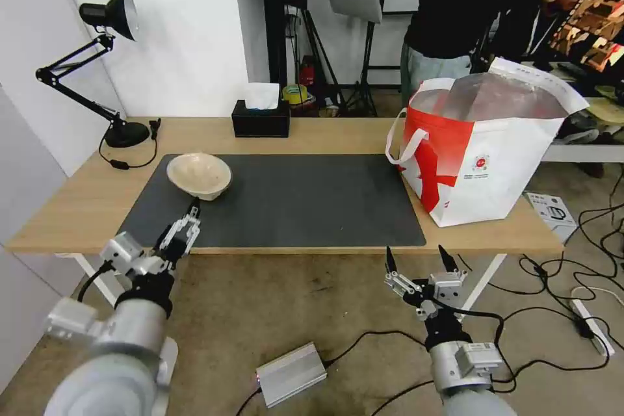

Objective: Pick up the trash from the table and place it into the takeout bag.

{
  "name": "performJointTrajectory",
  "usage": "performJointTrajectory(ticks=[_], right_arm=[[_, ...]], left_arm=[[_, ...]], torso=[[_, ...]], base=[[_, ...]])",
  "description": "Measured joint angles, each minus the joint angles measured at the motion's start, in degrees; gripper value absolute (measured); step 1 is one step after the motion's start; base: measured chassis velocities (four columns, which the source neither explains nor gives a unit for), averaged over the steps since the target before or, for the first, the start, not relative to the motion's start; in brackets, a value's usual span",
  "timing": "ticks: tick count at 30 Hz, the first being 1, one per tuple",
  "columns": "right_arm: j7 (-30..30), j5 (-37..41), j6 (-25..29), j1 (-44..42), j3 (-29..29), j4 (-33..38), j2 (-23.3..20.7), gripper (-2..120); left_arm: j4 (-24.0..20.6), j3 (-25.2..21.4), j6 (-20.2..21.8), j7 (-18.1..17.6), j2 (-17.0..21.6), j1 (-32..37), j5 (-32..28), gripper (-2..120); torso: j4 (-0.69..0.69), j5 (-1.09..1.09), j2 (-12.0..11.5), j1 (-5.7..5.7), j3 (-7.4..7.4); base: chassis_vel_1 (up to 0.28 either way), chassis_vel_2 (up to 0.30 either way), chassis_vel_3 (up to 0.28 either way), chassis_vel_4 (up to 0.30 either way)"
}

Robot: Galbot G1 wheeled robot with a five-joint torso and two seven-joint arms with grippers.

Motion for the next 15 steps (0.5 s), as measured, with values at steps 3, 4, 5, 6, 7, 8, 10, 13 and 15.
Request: performJointTrajectory(ticks=[3, 4, 5, 6, 7, 8, 10, 13, 15], right_arm=[[0.0, 0.0, 0.0, 0.0, 0.0, 0.0, 0.0, 100], [0.0, 0.0, 0.0, 0.0, 0.0, 0.0, 0.0, 100], [0.0, 0.0, 0.0, 0.0, 0.0, 0.0, 0.0, 100], [0.0, 0.0, 0.0, 0.0, 0.0, 0.0, 0.0, 100], [0.0, 0.0, 0.0, 0.0, 0.0, 0.0, 0.0, 100], [0.0, 0.0, 0.0, 0.0, 0.0, 0.0, 0.0, 100], [0.0, 0.0, 0.0, 0.0, 0.0, 0.0, 0.0, 100], [0.0, 0.0, 0.0, 0.0, 0.0, 0.0, 0.0, 100], [0.0, 0.0, 0.0, 0.0, 0.0, 0.0, 0.0, 100]], left_arm=[[1.02, -0.4, -0.24, -1.63, 1.42, -2.71, -2.94, 100], [1.88, -0.54, -0.31, -2.94, 2.09, -4.68, -5.1, 100], [2.39, -0.53, -0.33, -3.7, 2.36, -5.87, -6.27, 100], [3.05, -0.45, -0.36, -4.67, 2.59, -7.28, -7.56, 100], [3.05, -0.45, -0.36, -4.67, 2.59, -7.28, -7.56, 100], [3.41, -0.35, -0.36, -5.26, 2.71, -8.04, -8.33, 100], [4.52, -0.16, -0.25, -7.83, 3.04, -10.64, -11.11, 100], [5.68, -0.14, 0.1, -10.15, 3.45, -13.25, -13.22, 100], [6.48, -0.02, 0.16, -11.31, 3.73, -14.49, -14.35, 100]], torso=[[0.0, 0.0, 0.0, 0.0, 0.0], [-0.01, 0.0, 0.0, 0.0, 0.0], [0.0, 0.0, 0.0, 0.0, 0.0], [0.0, 0.0, 0.0, 0.0, 0.0], [0.0, 0.0, 0.0, 0.0, 0.0], [0.0, 0.01, 0.0, 0.0, 0.0], [0.0, 0.0, 0.0, 0.0, -0.01], [0.0, 0.01, 0.0, 0.0, -0.01], [0.0, 0.01, 0.0, 0.0, 0.0]], base=[[0.0, 0.0, 0.0, 0.0], [0.0, 0.0, 0.0, 0.0], [0.0, 0.0, 0.0, 0.0], [0.0, 0.0, 0.0, 0.0], [0.0, 0.0, 0.0, 0.0], [0.0, 0.0, 0.0, 0.0], [0.0, 0.0, 0.0, 0.0], [0.0, 0.0, 0.0, 0.0], [0.0, 0.0, 0.0, 0.0]])
